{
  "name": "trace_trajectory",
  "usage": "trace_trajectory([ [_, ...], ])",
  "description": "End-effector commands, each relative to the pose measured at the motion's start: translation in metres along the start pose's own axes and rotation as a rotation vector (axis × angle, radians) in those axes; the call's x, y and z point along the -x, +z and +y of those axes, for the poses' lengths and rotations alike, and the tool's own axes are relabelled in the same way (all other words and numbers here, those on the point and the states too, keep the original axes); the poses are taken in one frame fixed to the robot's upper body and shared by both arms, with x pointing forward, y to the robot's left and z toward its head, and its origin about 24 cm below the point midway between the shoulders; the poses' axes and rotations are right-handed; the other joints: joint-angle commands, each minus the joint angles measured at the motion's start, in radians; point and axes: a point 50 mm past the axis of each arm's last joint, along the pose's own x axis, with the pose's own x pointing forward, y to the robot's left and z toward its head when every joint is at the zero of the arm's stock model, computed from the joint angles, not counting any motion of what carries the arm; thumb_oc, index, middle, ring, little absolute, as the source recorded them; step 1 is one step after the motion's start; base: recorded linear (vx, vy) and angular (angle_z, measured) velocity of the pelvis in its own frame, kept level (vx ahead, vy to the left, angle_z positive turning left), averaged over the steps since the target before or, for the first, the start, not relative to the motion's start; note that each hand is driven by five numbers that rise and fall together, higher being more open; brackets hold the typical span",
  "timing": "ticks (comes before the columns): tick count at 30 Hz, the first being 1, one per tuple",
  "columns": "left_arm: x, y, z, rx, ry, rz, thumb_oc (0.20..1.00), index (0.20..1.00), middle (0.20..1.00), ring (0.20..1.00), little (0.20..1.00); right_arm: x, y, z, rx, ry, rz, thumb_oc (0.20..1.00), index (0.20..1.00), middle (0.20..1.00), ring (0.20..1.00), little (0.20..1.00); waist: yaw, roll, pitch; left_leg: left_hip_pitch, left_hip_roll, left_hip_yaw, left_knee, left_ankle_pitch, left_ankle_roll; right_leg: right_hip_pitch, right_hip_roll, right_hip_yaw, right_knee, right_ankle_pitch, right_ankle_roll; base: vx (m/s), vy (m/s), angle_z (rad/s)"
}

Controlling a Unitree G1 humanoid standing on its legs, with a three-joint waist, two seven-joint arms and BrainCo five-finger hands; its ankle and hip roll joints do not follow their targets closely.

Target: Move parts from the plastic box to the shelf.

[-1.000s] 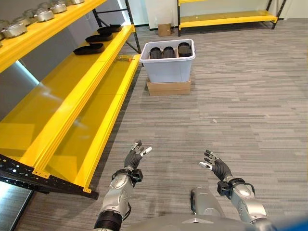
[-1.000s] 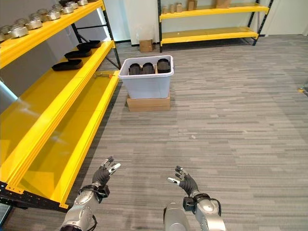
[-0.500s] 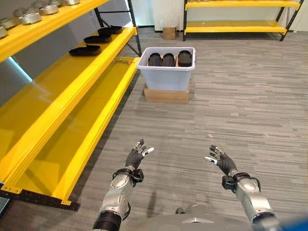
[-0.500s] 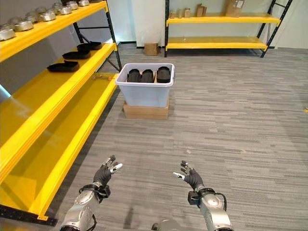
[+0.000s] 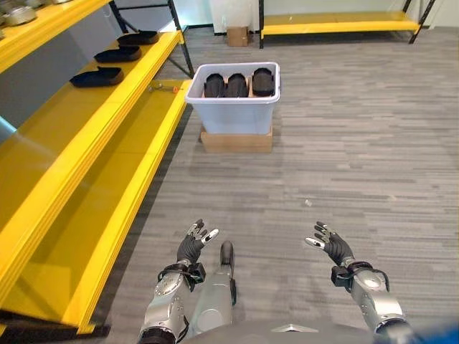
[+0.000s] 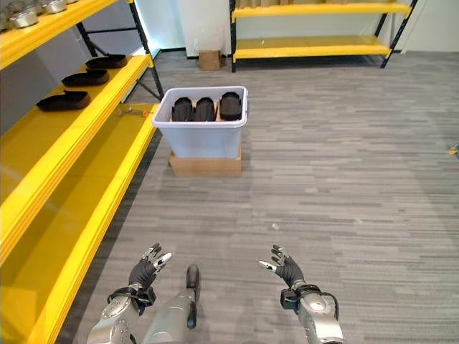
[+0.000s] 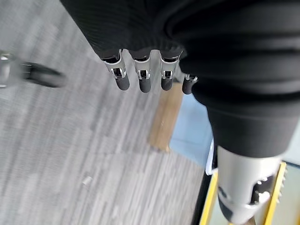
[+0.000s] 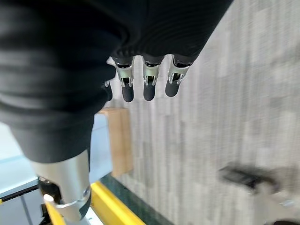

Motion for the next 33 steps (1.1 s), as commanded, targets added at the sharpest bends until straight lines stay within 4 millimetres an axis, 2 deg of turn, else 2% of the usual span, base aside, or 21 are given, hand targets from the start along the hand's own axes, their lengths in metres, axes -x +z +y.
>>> trace_trajectory([
  [1,-0.002,0.04,-0.001,-0.048,-0.051,-0.167,1.0,1.0,1.0,1.0,1.0,-0.004,0.03,0.015,-0.005,0.061,-0.161,1.0,1.0,1.0,1.0,1.0,0.02,-0.011,-0.022,0.05,0.084,0.009,-0.063,-0.027,-0.066,-0.055,-0.131,0.079,0.072,0.202,0.048,0.4,0.19,-0.17],
  [3,-0.003,0.043,-0.001,-0.069,-0.057,-0.17,1.0,1.0,1.0,1.0,1.0,-0.005,0.035,0.018,0.008,0.07,-0.18,1.0,1.0,1.0,1.0,1.0,0.028,-0.017,-0.029,0.064,0.062,0.019,-0.032,-0.064,-0.044,-0.089,-0.15,0.079,0.184,0.308,0.079,0.35,0.18,0.23],
  [4,-0.003,0.043,-0.001,-0.079,-0.061,-0.169,1.0,1.0,1.0,1.0,1.0,-0.005,0.037,0.02,0.006,0.075,-0.189,1.0,1.0,1.0,1.0,1.0,0.029,-0.011,-0.025,0.086,0.047,0.019,-0.022,-0.084,-0.023,-0.132,-0.149,0.079,0.313,0.402,0.097,0.31,0.229,0.39],
  [5,-0.005,0.045,-0.002,-0.099,-0.064,-0.171,1.0,1.0,1.0,1.0,1.0,-0.007,0.038,0.022,-0.003,0.075,-0.196,1.0,1.0,1.0,1.0,1.0,0.023,0.005,-0.018,0.122,0.045,0.017,-0.03,-0.098,-0.006,-0.179,-0.142,0.064,0.46,0.463,0.103,0.32,0.274,0.42],
  [7,-0.007,0.052,-0.002,-0.119,-0.067,-0.184,1.0,1.0,1.0,1.0,1.0,-0.007,0.04,0.024,-0.012,0.078,-0.204,1.0,1.0,1.0,1.0,1.0,-0.004,0.045,0.003,0.209,0.054,0.005,-0.07,-0.106,0.005,-0.288,-0.121,0.014,0.632,0.475,0.113,0.36,0.293,0.47],
  [9,-0.007,0.05,-0.001,-0.14,-0.069,-0.173,1.0,1.0,1.0,1.0,1.0,-0.004,0.037,0.027,-0.018,0.091,-0.199,1.0,1.0,1.0,1.0,1.0,-0.041,0.06,0.012,0.282,0.044,-0.018,-0.1,-0.104,0.008,-0.388,-0.103,-0.015,0.688,0.399,0.106,0.42,0.194,0.43],
  [11,-0.008,0.048,-0.003,-0.135,-0.071,-0.163,1.0,1.0,1.0,1.0,1.0,-0.003,0.034,0.026,-0.023,0.09,-0.193,1.0,1.0,1.0,1.0,1.0,-0.084,0.067,0.023,0.339,0.037,-0.047,-0.116,-0.104,0.006,-0.503,-0.08,-0.023,0.618,0.359,0.089,0.4,0.091,0.76],
  [13,-0.009,0.048,-0.004,-0.14,-0.076,-0.16,1.0,1.0,1.0,1.0,1.0,-0.003,0.035,0.024,-0.026,0.084,-0.193,1.0,1.0,1.0,1.0,1.0,-0.111,0.063,0.035,0.384,0.02,-0.061,-0.133,-0.134,0.005,-0.548,-0.117,-0.058,0.466,0.342,0.074,0.37,0.016,0.69],
  [15,-0.009,0.047,-0.006,-0.127,-0.073,-0.167,1.0,1.0,1.0,1.0,1.0,-0.002,0.036,0.022,-0.024,0.083,-0.194,1.0,1.0,1.0,1.0,1.0,-0.127,0.055,0.034,0.421,-0.002,-0.076,-0.148,-0.16,0.002,-0.586,-0.152,-0.091,0.268,0.343,0.072,0.32,-0.021,0.27],
  [16,-0.009,0.047,-0.007,-0.126,-0.073,-0.167,1.0,1.0,1.0,1.0,1.0,-0.002,0.036,0.022,-0.023,0.083,-0.193,1.0,1.0,1.0,1.0,1.0,-0.129,0.06,0.037,0.427,0.004,-0.078,-0.149,-0.163,0.001,-0.577,-0.149,-0.097,0.263,0.342,0.072,0.43,-0.042,0.1],
  [17,-0.008,0.046,-0.008,-0.107,-0.061,-0.173,1.0,1.0,1.0,1.0,1.0,-0.001,0.035,0.021,-0.021,0.086,-0.193,1.0,1.0,1.0,1.0,1.0,-0.146,0.058,0.03,0.472,-0.008,-0.091,-0.157,-0.17,-0.008,-0.583,-0.157,-0.124,0.114,0.358,0.076,0.43,-0.055,0.17],
  [19,-0.008,0.043,-0.012,-0.09,-0.059,-0.175,1.0,1.0,1.0,1.0,1.0,-0.001,0.035,0.022,-0.023,0.087,-0.191,1.0,1.0,1.0,1.0,1.0,-0.157,0.058,0.016,0.54,-0.002,-0.106,-0.145,-0.179,-0.028,-0.572,-0.162,-0.167,0.004,0.381,0.083,0.58,-0.091,0.21],
  [21,-0.008,0.043,-0.012,-0.089,-0.059,-0.174,1.0,1.0,1.0,1.0,1.0,-0.001,0.034,0.021,-0.024,0.08,-0.189,1.0,1.0,1.0,1.0,1.0,-0.159,0.056,0.01,0.563,0.002,-0.109,-0.143,-0.183,-0.033,-0.561,-0.155,-0.163,0.009,0.382,0.082,0.34,-0.076,-0.05],
  [23,-0.008,0.038,-0.014,-0.097,-0.072,-0.157,1.0,1.0,1.0,1.0,1.0,-0.001,0.029,0.02,-0.038,0.069,-0.173,1.0,1.0,1.0,1.0,1.0,-0.159,0.039,-0.02,0.579,0.005,-0.115,-0.116,-0.181,-0.046,-0.514,-0.139,-0.126,0.004,0.403,0.072,0.49,-0.149,0.01],
  [25,-0.009,0.038,-0.018,-0.102,-0.093,-0.153,1.0,1.0,1.0,1.0,1.0,-0.002,0.031,0.018,-0.033,0.06,-0.176,1.0,1.0,1.0,1.0,1.0,-0.157,0.042,-0.033,0.593,0.02,-0.122,-0.095,-0.166,-0.06,-0.489,-0.119,-0.109,0.026,0.403,0.062,0.4,-0.121,0.51],
  [28,-0.009,0.038,-0.021,-0.096,-0.107,-0.154,1.0,1.0,1.0,1.0,1.0,-0.002,0.034,0.015,-0.022,0.051,-0.185,1.0,1.0,1.0,1.0,1.0,-0.155,0.05,-0.052,0.59,0.05,-0.13,-0.035,-0.088,-0.089,-0.458,-0.079,-0.107,0.056,0.366,0.038,0.31,-0.116,-0.04],
  [29,-0.01,0.038,-0.022,-0.1,-0.111,-0.155,1.0,1.0,1.0,1.0,1.0,-0.002,0.035,0.014,-0.021,0.047,-0.191,1.0,1.0,1.0,1.0,1.0,-0.158,0.047,-0.054,0.566,0.053,-0.138,0.031,-0.036,-0.103,-0.441,-0.061,-0.087,0.057,0.359,0.027,0.32,-0.13,-0.16],
  [30,-0.01,0.039,-0.022,-0.098,-0.112,-0.157,1.0,1.0,1.0,1.0,1.0,-0.002,0.035,0.013,-0.021,0.045,-0.19,1.0,1.0,1.0,1.0,1.0,-0.158,0.046,-0.054,0.55,0.056,-0.143,0.071,-0.009,-0.109,-0.424,-0.051,-0.081,0.054,0.348,0.019,0.31,-0.143,-0.1],
  [32,-0.01,0.037,-0.02,-0.093,-0.106,-0.148,1.0,1.0,1.0,1.0,1.0,-0.002,0.035,0.011,-0.009,0.045,-0.184,1.0,1.0,1.0,1.0,1.0,-0.154,0.032,-0.058,0.48,0.063,-0.13,0.258,0.088,-0.142,-0.378,-0.037,-0.063,0.042,0.324,-0.007,0.29,-0.173,-0.09],
  [33,-0.01,0.037,-0.02,-0.085,-0.106,-0.149,1.0,1.0,1.0,1.0,1.0,-0.001,0.037,0.01,-0.006,0.044,-0.186,1.0,1.0,1.0,1.0,1.0,-0.145,0.009,-0.051,0.42,0.04,-0.128,0.374,0.119,-0.146,-0.352,-0.049,-0.048,0.028,0.321,-0.02,0.23,-0.195,0.06],
])
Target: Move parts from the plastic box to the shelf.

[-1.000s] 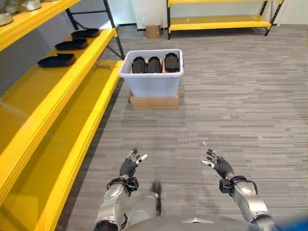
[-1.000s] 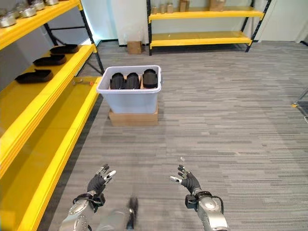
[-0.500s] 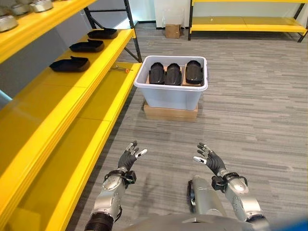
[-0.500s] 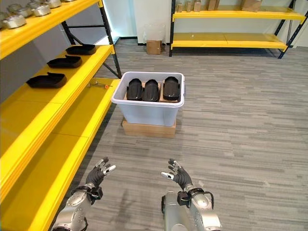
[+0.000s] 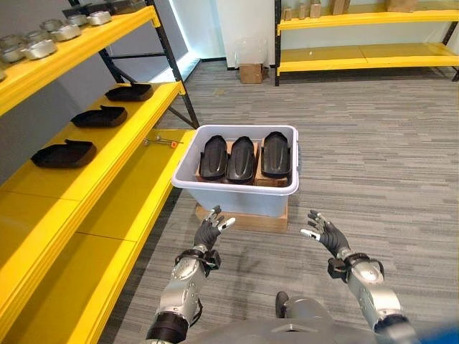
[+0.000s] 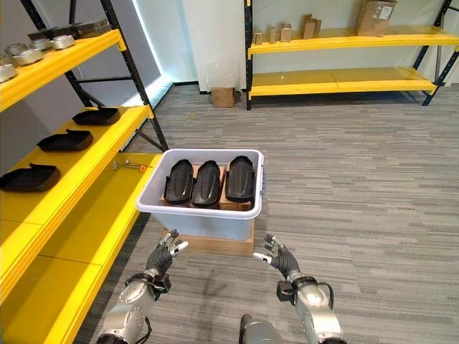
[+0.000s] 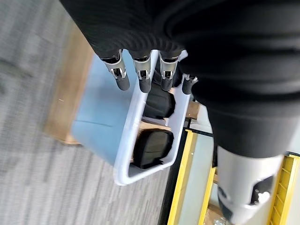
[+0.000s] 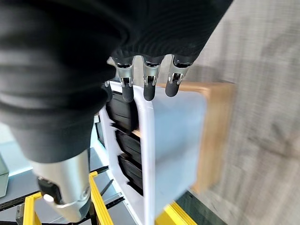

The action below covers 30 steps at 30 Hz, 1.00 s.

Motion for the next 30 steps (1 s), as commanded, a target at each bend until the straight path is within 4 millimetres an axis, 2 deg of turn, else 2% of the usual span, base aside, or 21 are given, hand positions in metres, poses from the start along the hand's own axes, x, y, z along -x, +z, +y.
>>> trace_trajectory([
  [1,0.007,0.016,0.013,-0.02,0.009,-0.09,1.0,1.0,1.0,1.0,1.0,0.003,0.009,0.003,-0.021,0.005,-0.074,1.0,1.0,1.0,1.0,1.0,0.011,-0.074,0.032,-0.147,-0.049,0.043,0.167,0.225,-0.006,0.091,-0.049,0.122,-0.194,0.186,0.109,0.28,-0.212,0.05],
  [2,0.009,0.015,0.013,-0.006,0.011,-0.091,1.0,1.0,1.0,1.0,1.0,0.002,0.012,0.0,-0.004,-0.007,-0.08,1.0,1.0,1.0,1.0,1.0,0.043,-0.088,0.059,-0.274,-0.071,0.083,0.261,0.147,0.027,0.14,-0.05,0.146,-0.211,0.18,0.102,0.19,-0.141,-0.14],
  [3,0.009,0.015,0.013,-0.006,0.011,-0.091,1.0,1.0,1.0,1.0,1.0,0.002,0.012,0.0,-0.004,-0.007,-0.08,1.0,1.0,1.0,1.0,1.0,0.042,-0.09,0.057,-0.276,-0.073,0.083,0.26,0.149,0.028,0.137,-0.052,0.146,-0.211,0.181,0.102,0.21,-0.1,-0.68],
  [4,0.009,0.014,0.013,0.0,0.013,-0.089,1.0,1.0,1.0,1.0,1.0,0.002,0.013,-0.002,0.004,-0.017,-0.079,1.0,1.0,1.0,1.0,1.0,0.056,-0.099,0.07,-0.354,-0.047,0.125,0.209,0.101,0.05,0.165,-0.059,0.156,-0.221,0.18,0.11,0.22,-0.007,-0.87],
  [5,0.01,0.015,0.014,0.001,0.015,-0.092,1.0,1.0,1.0,1.0,1.0,0.002,0.014,-0.005,0.002,-0.034,-0.085,1.0,1.0,1.0,1.0,1.0,0.073,-0.109,0.081,-0.418,0.012,0.174,0.071,0.063,0.066,0.196,-0.068,0.17,-0.235,0.167,0.12,0.22,-0.007,-0.68],
  [6,0.01,0.015,0.014,0.001,0.015,-0.093,1.0,1.0,1.0,1.0,1.0,0.001,0.014,-0.005,0.002,-0.034,-0.085,1.0,1.0,1.0,1.0,1.0,0.074,-0.111,0.08,-0.417,0.009,0.176,0.066,0.067,0.066,0.194,-0.071,0.171,-0.236,0.168,0.12,0.27,0.048,-0.35],
  [7,0.01,0.016,0.015,-0.006,0.017,-0.099,1.0,1.0,1.0,1.0,1.0,0.001,0.015,-0.005,0.002,-0.04,-0.092,1.0,1.0,1.0,1.0,1.0,0.082,-0.113,0.078,-0.428,0.037,0.194,-0.081,0.063,0.074,0.21,-0.074,0.174,-0.24,0.16,0.13,0.32,0.117,-0.4],
  [8,0.011,0.018,0.019,-0.009,0.027,-0.11,1.0,1.0,1.0,1.0,1.0,0.002,0.014,-0.005,0.001,-0.044,-0.091,1.0,1.0,1.0,1.0,1.0,0.1,-0.102,0.081,-0.442,0.078,0.185,-0.318,0.103,0.066,0.239,-0.064,0.19,-0.246,0.137,0.137,0.32,0.118,-0.5],
  [9,0.011,0.018,0.019,-0.01,0.027,-0.11,1.0,1.0,1.0,1.0,1.0,0.002,0.014,-0.005,0.001,-0.044,-0.091,1.0,1.0,1.0,1.0,1.0,0.1,-0.103,0.083,-0.436,0.076,0.186,-0.322,0.105,0.066,0.242,-0.066,0.19,-0.247,0.136,0.137,0.35,0.148,-0.41],
  [10,0.01,0.019,0.018,-0.01,0.028,-0.113,1.0,1.0,1.0,1.0,1.0,0.003,0.01,-0.003,-0.004,-0.042,-0.082,1.0,1.0,1.0,1.0,1.0,0.101,-0.095,0.076,-0.432,0.098,0.197,-0.461,0.124,0.054,0.259,-0.062,0.193,-0.25,0.111,0.141,0.27,0.109,-0.43],
  [11,0.01,0.019,0.019,-0.004,0.033,-0.116,1.0,1.0,1.0,1.0,1.0,0.003,0.009,-0.004,-0.005,-0.042,-0.077,1.0,1.0,1.0,1.0,1.0,0.103,-0.092,0.071,-0.433,0.119,0.214,-0.513,0.134,0.047,0.277,-0.064,0.197,-0.253,0.103,0.145,0.41,0.193,-0.44],
  [13,0.011,0.019,0.019,0.01,0.038,-0.118,1.0,1.0,1.0,1.0,1.0,0.004,0.006,-0.002,-0.018,-0.036,-0.068,1.0,1.0,1.0,1.0,1.0,0.109,-0.082,0.064,-0.389,0.13,0.193,-0.508,0.137,0.04,0.286,-0.06,0.213,-0.235,0.091,0.146,0.29,0.177,-0.5],
  [14,0.01,0.018,0.019,-0.003,0.038,-0.114,1.0,1.0,1.0,1.0,1.0,0.005,0.002,0.0,-0.025,-0.032,-0.057,1.0,1.0,1.0,1.0,1.0,0.104,-0.067,0.045,-0.32,0.125,0.204,-0.578,0.152,0.033,0.283,-0.059,0.217,-0.211,0.085,0.158,0.27,0.2,-0.43],
  [17,0.011,0.02,0.022,-0.029,0.032,-0.114,1.0,1.0,1.0,1.0,1.0,0.005,0.003,0.001,-0.043,-0.025,-0.067,1.0,1.0,1.0,1.0,1.0,0.105,-0.069,0.022,-0.263,0.099,0.229,-0.595,0.122,0.046,0.291,-0.09,0.219,-0.207,0.102,0.181,0.29,0.21,-0.18],
  [20,0.011,0.02,0.023,-0.04,0.033,-0.113,1.0,1.0,1.0,1.0,1.0,0.005,0.004,0.001,-0.045,-0.026,-0.071,1.0,1.0,1.0,1.0,1.0,0.105,-0.07,0.02,-0.261,0.092,0.232,-0.587,0.111,0.049,0.294,-0.102,0.219,-0.211,0.11,0.19,0.14,0.108,0.33],
  [22,0.012,0.017,0.027,-0.043,0.046,-0.1,1.0,1.0,1.0,1.0,1.0,0.003,0.007,0.003,-0.042,-0.018,-0.08,1.0,1.0,1.0,1.0,1.0,0.111,-0.073,0.019,-0.256,0.078,0.246,-0.558,0.075,0.059,0.291,-0.131,0.22,-0.215,0.131,0.208,0.15,0.124,-0.06],
  [24,0.012,0.017,0.027,-0.043,0.046,-0.1,1.0,1.0,1.0,1.0,1.0,0.003,0.007,0.003,-0.042,-0.018,-0.08,1.0,1.0,1.0,1.0,1.0,0.111,-0.073,0.019,-0.256,0.078,0.246,-0.558,0.075,0.059,0.291,-0.131,0.22,-0.215,0.131,0.208,0.07,0.057,0.12],
  [27,0.013,0.015,0.027,-0.036,0.041,-0.093,1.0,1.0,1.0,1.0,1.0,0.004,0.007,0.0,-0.043,-0.027,-0.082,1.0,1.0,1.0,1.0,1.0,0.106,-0.077,0.016,-0.257,0.057,0.254,-0.524,0.05,0.066,0.296,-0.164,0.223,-0.232,0.175,0.227,0.1,0.082,0.11],
  [30,0.014,0.014,0.026,-0.036,0.035,-0.09,1.0,1.0,1.0,1.0,1.0,0.005,0.008,-0.001,-0.039,-0.03,-0.083,1.0,1.0,1.0,1.0,1.0,0.104,-0.076,0.012,-0.255,0.051,0.259,-0.521,0.044,0.069,0.296,-0.174,0.221,-0.232,0.189,0.234,0.08,0.076,-0.13],
])
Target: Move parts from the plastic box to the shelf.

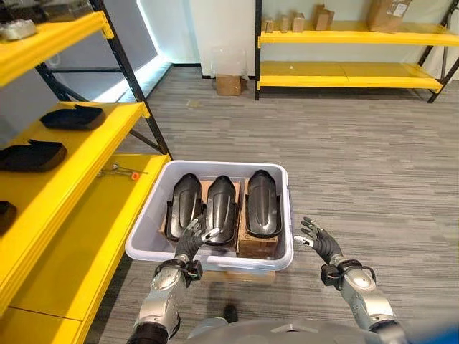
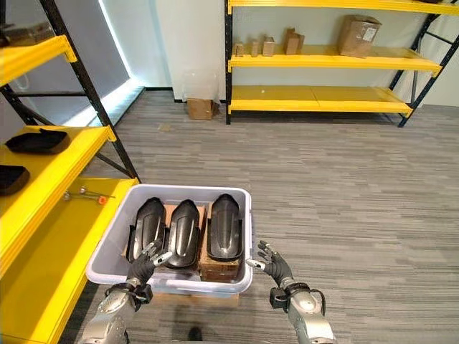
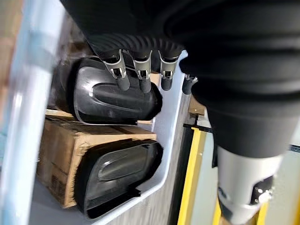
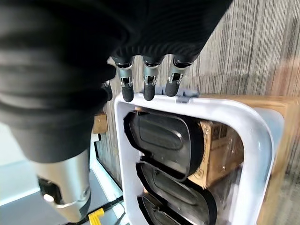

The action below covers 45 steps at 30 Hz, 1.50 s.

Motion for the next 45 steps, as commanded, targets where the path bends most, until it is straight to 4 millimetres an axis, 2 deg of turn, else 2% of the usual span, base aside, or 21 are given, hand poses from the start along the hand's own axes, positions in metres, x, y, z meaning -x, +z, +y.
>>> trace_trajectory([
  [1,-0.005,0.033,-0.005,0.005,-0.033,-0.155,1.0,1.0,1.0,1.0,1.0,-0.003,0.029,-0.003,0.007,-0.004,-0.136,1.0,1.0,1.0,1.0,1.0,-0.006,-0.038,0.019,-0.039,0.081,-0.03,0.082,-0.053,-0.04,0.168,-0.001,-0.032,-0.27,0.398,0.002,0.05,0.065,-0.06],
  [4,-0.006,0.034,-0.005,-0.009,-0.037,-0.154,1.0,1.0,1.0,1.0,1.0,-0.004,0.031,-0.001,0.01,0.001,-0.143,1.0,1.0,1.0,1.0,1.0,-0.006,-0.034,0.021,-0.033,0.07,-0.03,0.086,-0.066,-0.028,0.152,-0.007,-0.027,-0.219,0.417,0.014,0.07,0.106,-0.02],
  [8,-0.007,0.039,-0.008,-0.028,-0.046,-0.166,1.0,1.0,1.0,1.0,1.0,-0.005,0.032,0.006,-0.005,0.01,-0.158,1.0,1.0,1.0,1.0,1.0,-0.016,-0.01,0.035,0.012,0.055,-0.041,0.03,-0.063,-0.004,0.065,0.015,-0.014,-0.032,0.488,0.034,0.05,0.136,0.0],
  [10,-0.007,0.042,-0.008,-0.035,-0.049,-0.174,1.0,1.0,1.0,1.0,1.0,-0.006,0.035,0.008,-0.006,0.021,-0.17,1.0,1.0,1.0,1.0,1.0,-0.025,0.012,0.048,0.038,0.065,-0.051,0.001,-0.055,0.003,0.017,0.032,-0.033,0.068,0.487,0.032,0.05,0.143,0.03],
  [12,-0.007,0.042,-0.008,-0.049,-0.05,-0.175,1.0,1.0,1.0,1.0,1.0,-0.007,0.036,0.012,-0.008,0.031,-0.177,1.0,1.0,1.0,1.0,1.0,-0.026,0.03,0.054,0.067,0.069,-0.054,-0.036,-0.045,0.006,-0.012,0.015,-0.114,0.113,0.455,0.016,0.08,0.125,0.14],
  [13,-0.007,0.041,-0.008,-0.045,-0.049,-0.169,1.0,1.0,1.0,1.0,1.0,-0.007,0.035,0.014,-0.012,0.036,-0.176,1.0,1.0,1.0,1.0,1.0,-0.029,0.035,0.054,0.077,0.068,-0.058,-0.052,-0.042,0.005,-0.027,0.015,-0.145,0.106,0.425,0.004,0.16,0.101,0.14],
  [14,-0.007,0.034,-0.01,-0.03,-0.049,-0.147,1.0,1.0,1.0,1.0,1.0,-0.007,0.033,0.017,-0.018,0.049,-0.168,1.0,1.0,1.0,1.0,1.0,-0.052,0.036,0.043,0.087,0.052,-0.077,-0.069,-0.033,-0.001,-0.065,0.132,-0.115,0.003,0.337,-0.018,0.14,0.06,0.06],
  [15,-0.006,0.034,-0.01,-0.03,-0.048,-0.147,1.0,1.0,1.0,1.0,1.0,-0.007,0.033,0.017,-0.018,0.049,-0.168,1.0,1.0,1.0,1.0,1.0,-0.053,0.036,0.045,0.089,0.052,-0.077,-0.069,-0.035,-0.001,-0.063,0.131,-0.116,0.004,0.335,-0.018,0.16,0.005,-0.17],
  [16,-0.005,0.03,-0.011,-0.023,-0.05,-0.134,1.0,1.0,1.0,1.0,1.0,-0.008,0.032,0.02,-0.026,0.058,-0.165,1.0,1.0,1.0,1.0,1.0,-0.06,0.017,0.042,0.093,0.028,-0.087,-0.076,-0.042,-0.002,-0.07,0.165,-0.106,-0.148,0.346,-0.025,0.07,-0.053,-0.15],
  [18,-0.004,0.031,-0.008,-0.005,-0.035,-0.142,1.0,1.0,1.0,1.0,1.0,-0.009,0.033,0.023,-0.03,0.074,-0.165,1.0,1.0,1.0,1.0,1.0,-0.052,0.003,0.043,0.095,0.027,-0.082,-0.076,-0.052,-0.007,-0.072,0.126,-0.174,-0.251,0.372,-0.029,0.03,-0.07,-0.04],
  [20,-0.003,0.03,-0.006,0.002,-0.022,-0.146,1.0,1.0,1.0,1.0,1.0,-0.007,0.033,0.024,-0.024,0.082,-0.166,1.0,1.0,1.0,1.0,1.0,-0.043,-0.004,0.042,0.09,0.027,-0.087,-0.071,-0.045,-0.008,-0.017,0.112,-0.166,-0.258,0.359,-0.031,-0.01,-0.061,0.15],
  [21,-0.002,0.026,-0.007,0.002,-0.026,-0.132,1.0,1.0,1.0,1.0,1.0,-0.008,0.032,0.026,-0.025,0.087,-0.159,1.0,1.0,1.0,1.0,1.0,-0.042,-0.013,0.037,0.091,0.022,-0.088,-0.075,-0.047,-0.008,0.004,0.129,-0.127,-0.302,0.359,-0.042,0.02,-0.095,0.21],
  [24,-0.003,0.028,-0.008,0.012,-0.026,-0.144,1.0,1.0,1.0,1.0,1.0,-0.009,0.033,0.024,-0.02,0.086,-0.161,1.0,1.0,1.0,1.0,1.0,-0.027,-0.023,0.029,0.089,0.019,-0.076,-0.059,-0.048,-0.019,0.042,0.114,-0.158,-0.339,0.367,-0.043,0.02,-0.045,0.08],
  [28,-0.005,0.026,-0.012,0.014,-0.044,-0.132,1.0,1.0,1.0,1.0,1.0,-0.008,0.038,0.015,-0.027,0.049,-0.178,1.0,1.0,1.0,1.0,1.0,-0.041,-0.042,0.053,0.017,0.017,-0.049,0.167,-0.074,-0.047,0.065,0.092,-0.168,-0.329,0.373,-0.057,-0.02,-0.041,0.15],
  [29,-0.005,0.026,-0.012,0.02,-0.043,-0.133,1.0,1.0,1.0,1.0,1.0,-0.008,0.037,0.014,-0.028,0.044,-0.173,1.0,1.0,1.0,1.0,1.0,-0.042,-0.044,0.059,0.01,0.028,-0.051,0.199,-0.076,-0.05,0.062,0.088,-0.164,-0.316,0.368,-0.061,-0.04,0.024,0.32],
  [32,-0.005,0.027,-0.011,0.019,-0.045,-0.133,1.0,1.0,1.0,1.0,1.0,-0.007,0.038,0.011,-0.03,0.036,-0.179,1.0,1.0,1.0,1.0,1.0,-0.048,-0.068,0.071,0.022,0.157,-0.038,0.242,-0.058,-0.047,0.051,0.047,-0.146,-0.291,0.355,-0.059,-0.02,0.117,0.15],
  [34,-0.003,0.026,-0.01,0.026,-0.038,-0.135,1.0,1.0,1.0,1.0,1.0,-0.006,0.035,0.007,-0.033,0.016,-0.171,1.0,1.0,1.0,1.0,1.0,-0.045,-0.067,0.055,0.057,0.249,-0.091,0.173,0.006,-0.054,0.038,0.028,-0.125,-0.28,0.347,-0.046,0.06,0.207,0.14],
  [37,-0.001,0.024,-0.013,0.06,-0.034,-0.139,1.0,1.0,1.0,1.0,1.0,-0.001,0.031,-0.001,-0.031,-0.015,-0.164,1.0,1.0,1.0,1.0,1.0,-0.056,-0.041,0.039,0.077,0.403,-0.089,0.05,0.139,-0.084,0.027,-0.003,-0.114,-0.239,0.31,-0.024,0.06,0.299,0.0],
  [39,-0.003,0.024,-0.017,0.067,-0.044,-0.137,1.0,1.0,1.0,1.0,1.0,0.002,0.033,-0.007,-0.036,-0.043,-0.179,1.0,1.0,1.0,1.0,1.0,-0.065,-0.017,0.039,0.068,0.431,-0.05,-0.01,0.182,-0.107,0.025,-0.018,-0.126,-0.215,0.289,-0.014,0.06,0.38,0.12],
  [42,-0.004,0.025,-0.016,0.051,-0.059,-0.138,1.0,1.0,1.0,1.0,1.0,0.0,0.035,-0.008,-0.055,-0.059,-0.187,1.0,1.0,1.0,1.0,1.0,-0.062,0.004,0.032,0.098,0.391,-0.059,-0.03,0.085,-0.123,0.018,-0.046,-0.119,-0.186,0.284,-0.001,0.09,0.34,0.08],
  [45,-0.005,0.029,-0.014,0.023,-0.066,-0.144,1.0,1.0,1.0,1.0,1.0,-0.001,0.04,-0.008,-0.074,-0.064,-0.209,1.0,1.0,1.0,1.0,1.0,-0.056,0.0,0.042,0.074,0.35,-0.063,0.018,0.033,-0.122,0.037,-0.088,-0.117,-0.204,0.323,0.013,0.07,0.227,-0.06],
])
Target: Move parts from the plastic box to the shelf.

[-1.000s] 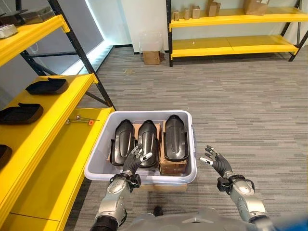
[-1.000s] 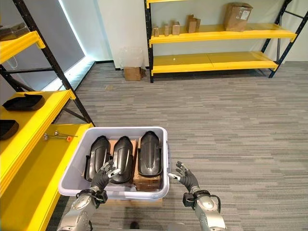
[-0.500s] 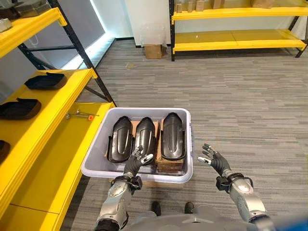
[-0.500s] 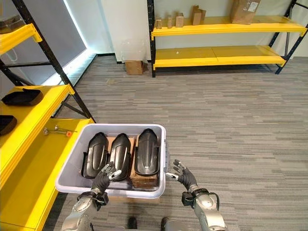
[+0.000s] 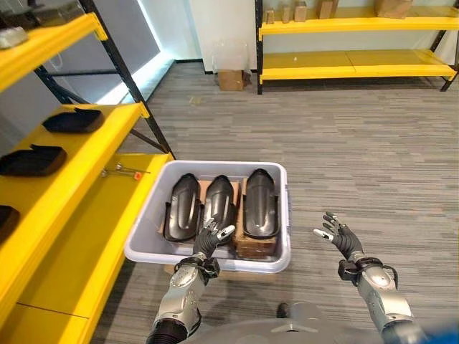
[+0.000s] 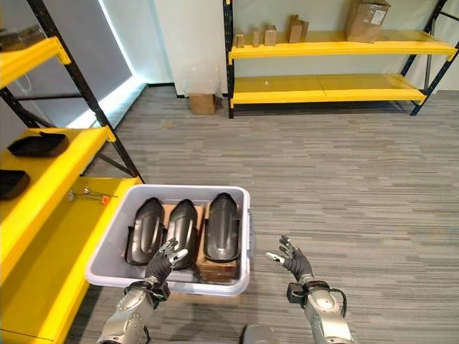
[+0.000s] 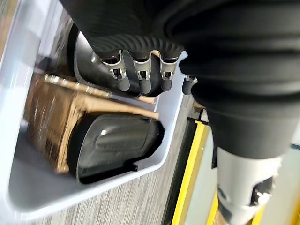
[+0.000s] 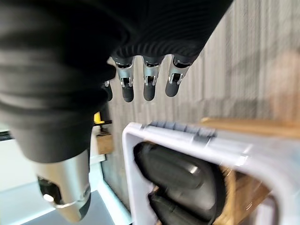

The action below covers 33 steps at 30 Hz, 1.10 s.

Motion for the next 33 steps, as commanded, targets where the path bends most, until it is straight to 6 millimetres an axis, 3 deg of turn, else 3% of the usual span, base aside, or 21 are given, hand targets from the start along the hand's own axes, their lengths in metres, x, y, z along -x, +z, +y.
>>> trace_trajectory([
  [1,0.009,0.034,0.02,-0.055,0.01,-0.153,1.0,1.0,1.0,1.0,1.0,-0.007,0.029,0.025,-0.084,0.062,-0.169,1.0,1.0,1.0,1.0,1.0,0.008,-0.075,0.044,0.003,-0.026,-0.006,0.022,-0.075,-0.012,0.17,-0.155,0.074,-0.255,0.245,0.093,0.11,0.39,0.23],
  [3,0.01,0.041,0.025,-0.096,0.021,-0.173,1.0,1.0,1.0,1.0,1.0,-0.007,0.03,0.025,-0.094,0.056,-0.18,1.0,1.0,1.0,1.0,1.0,0.017,-0.086,0.045,0.022,-0.073,0.019,0.021,-0.129,-0.005,0.171,-0.207,0.067,-0.276,0.312,0.114,0.09,0.344,0.18],
  [6,0.008,0.05,0.03,-0.122,0.039,-0.199,1.0,1.0,1.0,1.0,1.0,-0.008,0.038,0.028,-0.1,0.058,-0.212,1.0,1.0,1.0,1.0,1.0,0.018,-0.092,0.05,0.01,-0.1,0.031,0.073,-0.157,-0.005,0.175,-0.248,0.047,-0.298,0.374,0.123,0.06,0.184,-0.11],
  [12,0.008,0.059,0.031,-0.121,0.047,-0.234,1.0,1.0,1.0,1.0,1.0,-0.012,0.056,0.032,-0.046,0.074,-0.274,1.0,1.0,1.0,1.0,1.0,0.02,-0.095,0.045,0.021,-0.114,0.036,0.074,-0.164,0.002,0.181,-0.264,0.032,-0.319,0.402,0.13,0.07,0.072,0.0],
  [14,0.01,0.066,0.031,-0.124,0.047,-0.263,1.0,1.0,1.0,1.0,1.0,-0.013,0.072,0.034,-0.002,0.073,-0.332,1.0,1.0,1.0,1.0,1.0,0.022,-0.096,0.044,0.024,-0.116,0.039,0.062,-0.159,0.0,0.185,-0.266,0.025,-0.334,0.399,0.133,0.08,0.025,-0.11],
  [15,0.009,0.071,0.029,-0.12,0.044,-0.286,1.0,1.0,1.0,1.0,1.0,-0.016,0.09,0.038,0.038,0.073,-0.393,1.0,1.0,1.0,1.0,1.0,0.025,-0.097,0.049,0.01,-0.116,0.036,0.06,-0.155,-0.003,0.179,-0.265,0.017,-0.341,0.391,0.134,0.04,0.002,-0.11],
  [16,0.009,0.071,0.029,-0.12,0.044,-0.286,1.0,1.0,1.0,1.0,1.0,-0.016,0.09,0.038,0.038,0.073,-0.393,1.0,1.0,1.0,1.0,1.0,0.024,-0.097,0.049,0.009,-0.116,0.036,0.06,-0.155,-0.003,0.179,-0.265,0.016,-0.341,0.391,0.134,0.0,-0.013,-0.09],
  [18,0.008,0.08,0.021,-0.114,0.021,-0.324,1.0,1.0,1.0,1.0,1.0,-0.021,0.11,0.044,0.095,0.081,-0.455,1.0,1.0,1.0,1.0,1.0,0.032,-0.097,0.065,-0.03,-0.113,0.025,0.064,-0.152,-0.007,0.163,-0.264,0.003,-0.348,0.376,0.132,-0.08,-0.031,0.0],
  [22,0.006,0.11,0.004,-0.113,-0.036,-0.443,1.0,1.0,1.0,1.0,1.0,-0.037,0.16,0.065,0.162,0.085,-0.585,1.0,1.0,1.0,1.0,1.0,0.056,-0.085,0.144,-0.184,-0.11,-0.011,0.104,-0.134,-0.018,0.052,-0.259,-0.006,-0.332,0.358,0.122,-0.28,-0.054,0.1],
  [23,0.005,0.122,-0.004,-0.108,-0.059,-0.486,1.0,1.0,1.0,1.0,1.0,-0.045,0.181,0.075,0.195,0.066,-0.63,1.0,1.0,1.0,1.0,1.0,0.067,-0.076,0.177,-0.269,-0.109,-0.032,0.133,-0.128,-0.024,-0.025,-0.257,-0.002,-0.309,0.354,0.115,-0.27,-0.044,0.14],
  [26,0.006,0.132,-0.012,-0.092,-0.08,-0.53,1.0,1.0,1.0,1.0,1.0,-0.055,0.2,0.084,0.182,0.042,-0.646,1.0,1.0,1.0,1.0,1.0,0.078,-0.062,0.205,-0.331,-0.105,-0.045,0.152,-0.117,-0.027,-0.085,-0.256,0.002,-0.289,0.353,0.11,-0.17,-0.037,0.06],
  [28,0.009,0.144,-0.018,-0.082,-0.104,-0.575,1.0,1.0,1.0,1.0,1.0,-0.06,0.235,0.083,0.218,-0.021,-0.706,1.0,1.0,1.0,1.0,1.0,0.087,-0.047,0.242,-0.393,-0.105,-0.056,0.169,-0.107,-0.026,-0.149,-0.255,0.008,-0.272,0.358,0.107,-0.14,-0.02,0.04],
  [29,0.009,0.144,-0.018,-0.082,-0.104,-0.575,1.0,1.0,1.0,1.0,1.0,-0.06,0.235,0.083,0.218,-0.021,-0.706,1.0,1.0,1.0,1.0,1.0,0.087,-0.047,0.242,-0.393,-0.105,-0.056,0.169,-0.107,-0.026,-0.149,-0.255,0.009,-0.272,0.358,0.107,-0.09,-0.005,0.01],
  [32,0.01,0.157,-0.026,-0.085,-0.132,-0.614,1.0,1.0,1.0,1.0,1.0,-0.061,0.273,0.085,0.246,-0.08,-0.77,1.0,1.0,1.0,1.0,1.0,0.096,-0.034,0.294,-0.453,-0.107,-0.07,0.191,-0.098,-0.024,-0.213,-0.259,0.015,-0.249,0.369,0.104,-0.09,-0.022,-0.02],
  [33,0.01,0.157,-0.026,-0.085,-0.132,-0.615,1.0,1.0,1.0,1.0,1.0,-0.061,0.274,0.085,0.246,-0.079,-0.771,1.0,1.0,1.0,1.0,1.0,0.096,-0.034,0.294,-0.454,-0.107,-0.069,0.192,-0.098,-0.024,-0.214,-0.259,0.016,-0.248,0.369,0.104,-0.08,-0.005,-0.06],
])
